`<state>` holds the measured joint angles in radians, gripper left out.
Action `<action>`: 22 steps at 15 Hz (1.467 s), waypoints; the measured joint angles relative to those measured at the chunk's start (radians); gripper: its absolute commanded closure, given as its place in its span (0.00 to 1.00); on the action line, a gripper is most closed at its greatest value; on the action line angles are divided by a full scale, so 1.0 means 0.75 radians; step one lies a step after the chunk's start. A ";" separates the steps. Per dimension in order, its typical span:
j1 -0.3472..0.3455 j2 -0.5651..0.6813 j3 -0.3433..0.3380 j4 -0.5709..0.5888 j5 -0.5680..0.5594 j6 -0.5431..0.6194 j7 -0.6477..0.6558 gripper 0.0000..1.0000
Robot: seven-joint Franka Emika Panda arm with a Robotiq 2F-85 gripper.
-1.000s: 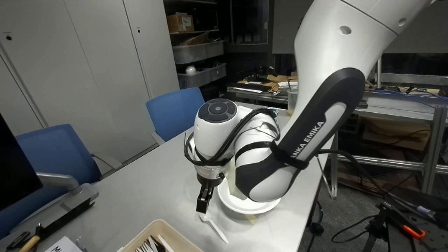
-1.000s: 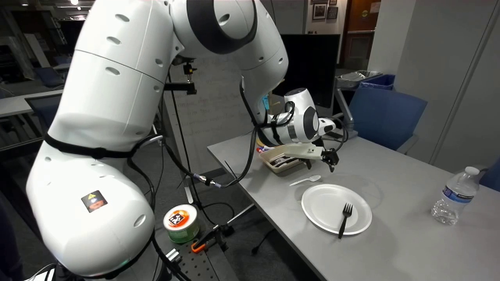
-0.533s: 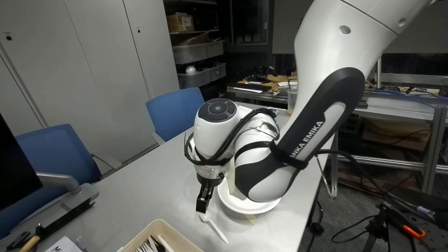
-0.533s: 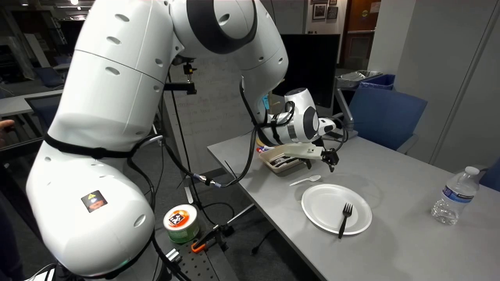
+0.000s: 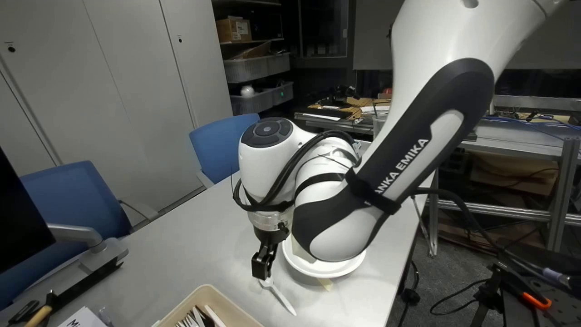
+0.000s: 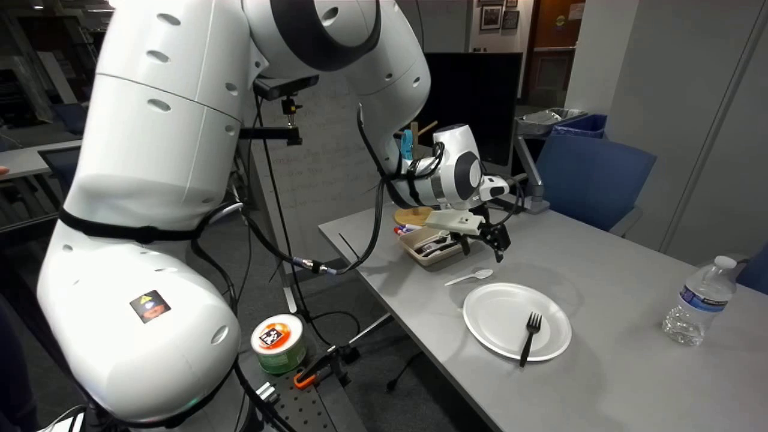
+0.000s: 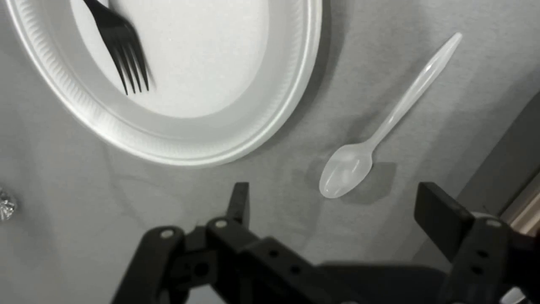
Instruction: Put the fork and the spoon on the plate
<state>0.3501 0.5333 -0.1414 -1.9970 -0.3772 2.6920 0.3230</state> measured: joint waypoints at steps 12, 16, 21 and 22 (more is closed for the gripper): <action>-0.032 -0.051 0.157 -0.002 0.236 -0.253 0.018 0.00; -0.048 -0.024 0.157 -0.001 0.252 -0.252 0.037 0.00; -0.060 0.017 0.157 0.007 0.256 -0.249 0.062 0.00; -0.060 0.023 0.157 0.010 0.257 -0.249 0.067 0.00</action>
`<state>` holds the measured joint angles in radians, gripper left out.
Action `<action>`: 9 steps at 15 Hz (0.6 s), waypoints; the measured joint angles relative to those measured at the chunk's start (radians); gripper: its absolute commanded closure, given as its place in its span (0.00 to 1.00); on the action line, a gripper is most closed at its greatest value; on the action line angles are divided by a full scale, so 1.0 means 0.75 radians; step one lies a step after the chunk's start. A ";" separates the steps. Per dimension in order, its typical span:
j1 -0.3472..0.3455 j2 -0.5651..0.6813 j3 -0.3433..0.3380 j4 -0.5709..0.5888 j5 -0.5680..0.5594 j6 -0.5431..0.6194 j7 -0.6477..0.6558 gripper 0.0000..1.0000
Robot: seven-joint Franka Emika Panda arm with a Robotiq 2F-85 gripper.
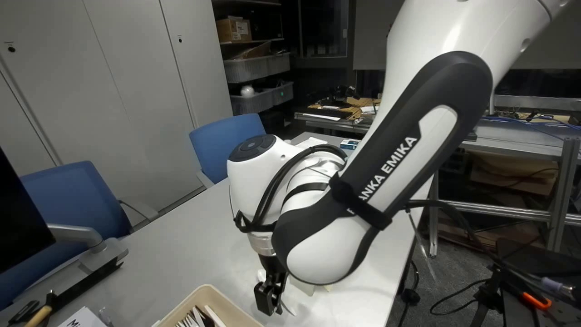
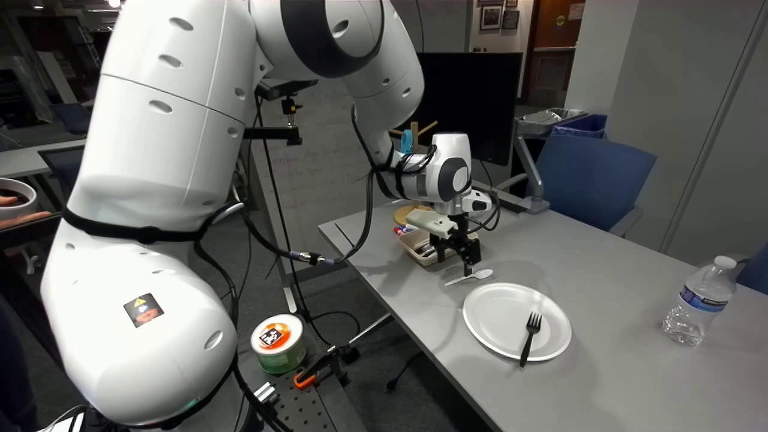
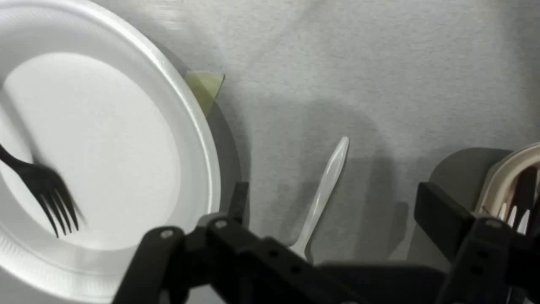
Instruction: Put the fork and the spoon on the plate
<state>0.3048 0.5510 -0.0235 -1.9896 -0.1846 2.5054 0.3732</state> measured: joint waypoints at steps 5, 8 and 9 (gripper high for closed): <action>0.000 0.028 0.008 0.014 0.000 0.004 0.031 0.00; 0.001 0.044 0.019 0.021 0.007 0.042 0.054 0.00; 0.002 0.052 0.020 0.025 0.008 0.062 0.063 0.00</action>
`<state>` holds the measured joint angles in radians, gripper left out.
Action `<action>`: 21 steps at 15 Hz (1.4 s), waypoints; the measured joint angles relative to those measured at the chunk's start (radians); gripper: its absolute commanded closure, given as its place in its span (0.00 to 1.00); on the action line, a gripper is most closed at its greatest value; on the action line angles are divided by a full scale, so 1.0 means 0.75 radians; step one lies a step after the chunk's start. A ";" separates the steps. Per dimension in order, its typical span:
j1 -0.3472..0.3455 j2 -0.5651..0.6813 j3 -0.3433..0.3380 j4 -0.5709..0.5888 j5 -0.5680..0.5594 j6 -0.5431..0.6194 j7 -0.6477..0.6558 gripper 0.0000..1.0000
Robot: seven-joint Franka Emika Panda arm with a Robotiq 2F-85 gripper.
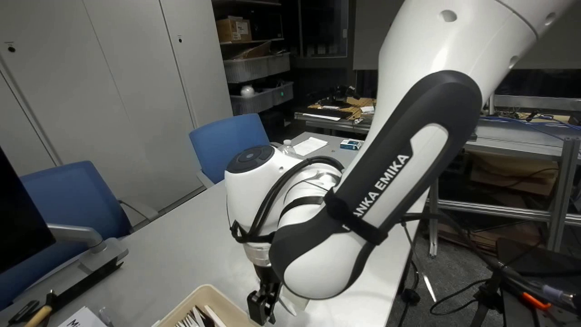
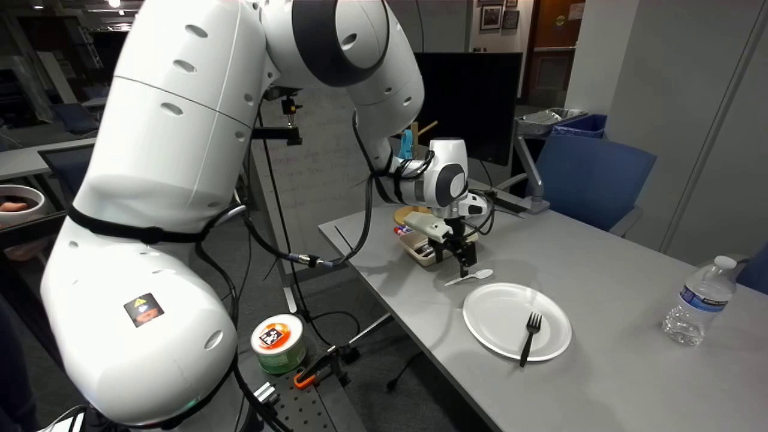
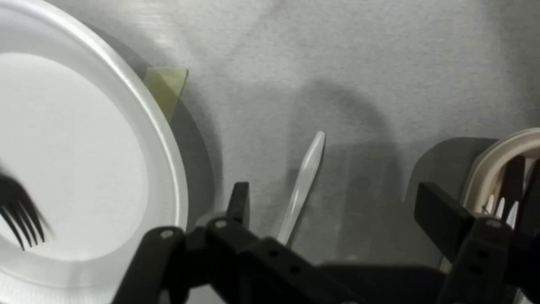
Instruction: Put the fork and the spoon on the plate
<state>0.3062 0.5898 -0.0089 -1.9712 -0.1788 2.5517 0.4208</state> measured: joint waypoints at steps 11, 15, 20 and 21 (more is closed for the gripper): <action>-0.001 0.081 -0.028 0.040 0.055 0.121 0.048 0.00; -0.003 0.085 -0.038 0.050 0.081 0.121 0.048 0.00; -0.005 0.098 -0.045 0.051 0.096 0.121 0.048 0.01; -0.005 0.102 -0.045 0.051 0.096 0.121 0.048 0.25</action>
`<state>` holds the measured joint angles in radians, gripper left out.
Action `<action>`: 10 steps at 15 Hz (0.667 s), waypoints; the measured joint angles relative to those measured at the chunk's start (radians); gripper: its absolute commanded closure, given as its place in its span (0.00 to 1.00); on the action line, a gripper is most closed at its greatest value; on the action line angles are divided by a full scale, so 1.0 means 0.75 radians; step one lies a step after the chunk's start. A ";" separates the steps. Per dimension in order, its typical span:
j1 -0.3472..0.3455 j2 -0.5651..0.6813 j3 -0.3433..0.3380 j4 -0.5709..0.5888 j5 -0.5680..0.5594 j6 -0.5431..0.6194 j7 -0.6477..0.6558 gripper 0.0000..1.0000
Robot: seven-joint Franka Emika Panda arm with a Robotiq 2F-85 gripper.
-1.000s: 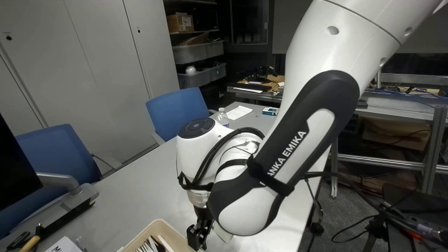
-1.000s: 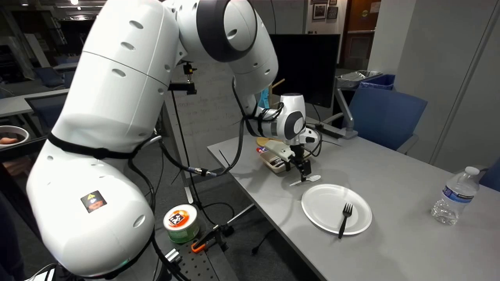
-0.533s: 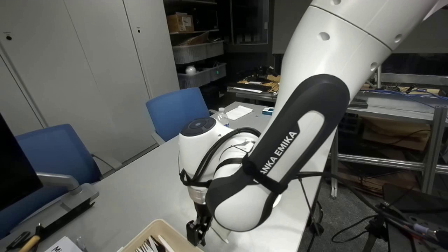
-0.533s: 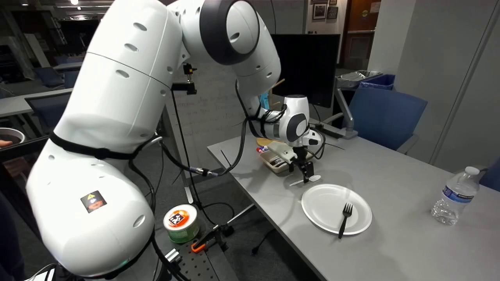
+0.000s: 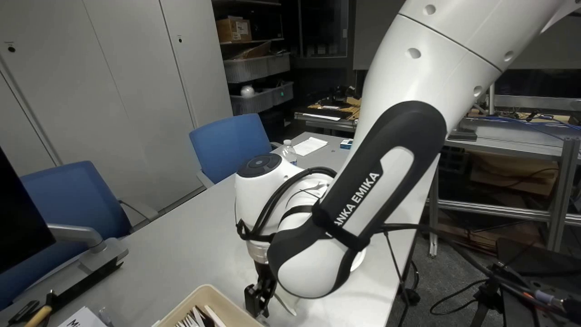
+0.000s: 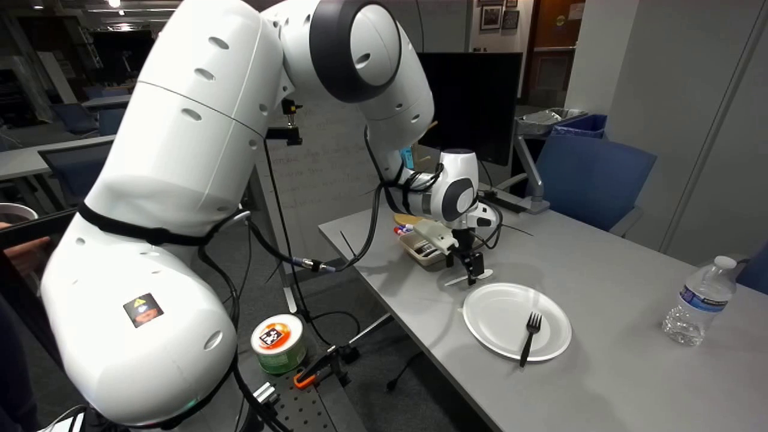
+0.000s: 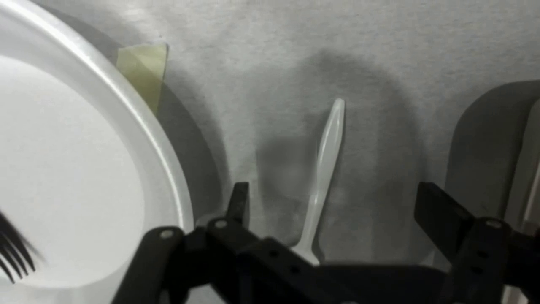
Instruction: Put the fork and the spoon on the plate
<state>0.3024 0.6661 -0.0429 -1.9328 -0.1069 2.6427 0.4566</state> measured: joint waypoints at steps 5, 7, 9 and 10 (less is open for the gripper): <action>0.000 0.008 -0.001 0.000 0.000 0.003 0.000 0.54; 0.001 0.008 -0.001 0.000 0.000 0.006 0.000 0.69; 0.001 0.008 -0.001 0.001 0.000 0.010 0.000 0.83; 0.001 0.008 -0.001 0.002 0.000 0.010 0.000 0.91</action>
<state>0.3034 0.6724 -0.0437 -1.9316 -0.1068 2.6505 0.4566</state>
